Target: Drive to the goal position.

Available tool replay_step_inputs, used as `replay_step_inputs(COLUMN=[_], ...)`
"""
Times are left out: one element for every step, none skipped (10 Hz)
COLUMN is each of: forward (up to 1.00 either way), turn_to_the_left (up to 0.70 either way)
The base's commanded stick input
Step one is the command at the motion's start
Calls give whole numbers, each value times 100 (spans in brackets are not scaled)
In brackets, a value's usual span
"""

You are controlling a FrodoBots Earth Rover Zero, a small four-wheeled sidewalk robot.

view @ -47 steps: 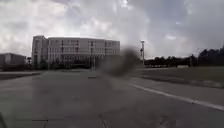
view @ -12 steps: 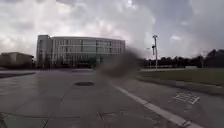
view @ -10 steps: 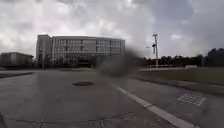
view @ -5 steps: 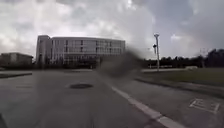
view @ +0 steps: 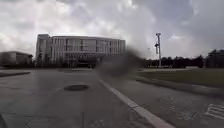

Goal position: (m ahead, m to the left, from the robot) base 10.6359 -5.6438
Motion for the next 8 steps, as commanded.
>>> replay_step_inputs(forward=[70, 70, 70, 70, 70, 70, 70, 70], turn_to_the_left=[5, 6, 6, 8, 9, 10, 21, 33])
